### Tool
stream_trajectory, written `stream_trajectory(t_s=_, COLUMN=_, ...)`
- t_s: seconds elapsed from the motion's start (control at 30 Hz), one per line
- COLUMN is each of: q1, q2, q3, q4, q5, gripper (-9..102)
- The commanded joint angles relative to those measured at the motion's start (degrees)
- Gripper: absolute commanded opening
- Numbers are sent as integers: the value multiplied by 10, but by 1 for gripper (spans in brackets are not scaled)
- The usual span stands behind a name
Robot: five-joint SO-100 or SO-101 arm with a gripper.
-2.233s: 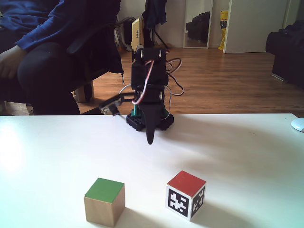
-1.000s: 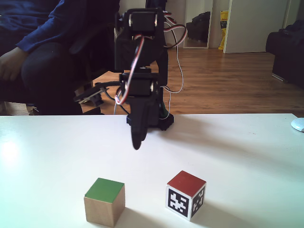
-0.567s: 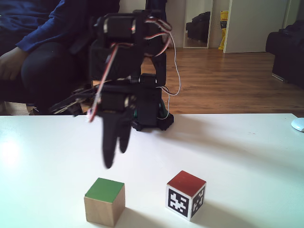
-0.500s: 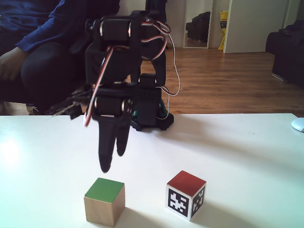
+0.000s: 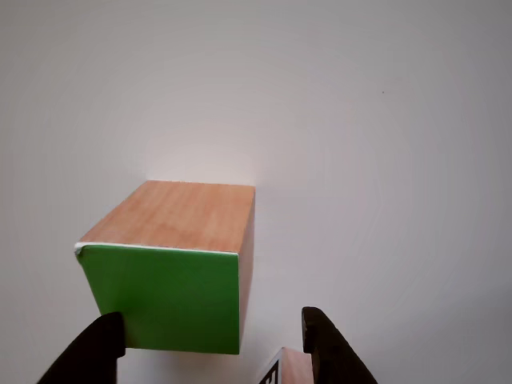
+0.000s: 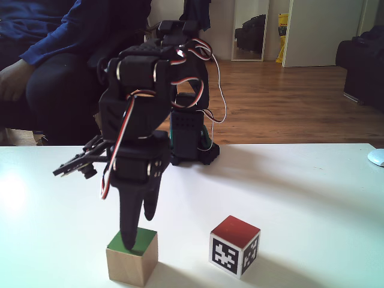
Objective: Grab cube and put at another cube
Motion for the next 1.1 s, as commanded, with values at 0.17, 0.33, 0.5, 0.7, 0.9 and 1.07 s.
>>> stream_trajectory(t_s=0.17, q1=-1, q2=-43, q3=-69, q4=4, q5=4, gripper=35)
stream_trajectory(t_s=0.33, q1=-1, q2=-77, q3=-100, q4=14, q5=4, gripper=35)
stream_trajectory(t_s=0.5, q1=3, q2=-108, q3=-134, q4=18, q5=4, gripper=34)
stream_trajectory(t_s=0.7, q1=7, q2=-145, q3=-191, q4=44, q5=5, gripper=30)
stream_trajectory(t_s=0.9, q1=16, q2=-161, q3=-232, q4=54, q5=5, gripper=21)
stream_trajectory(t_s=1.07, q1=22, q2=-161, q3=-253, q4=61, q5=6, gripper=17)
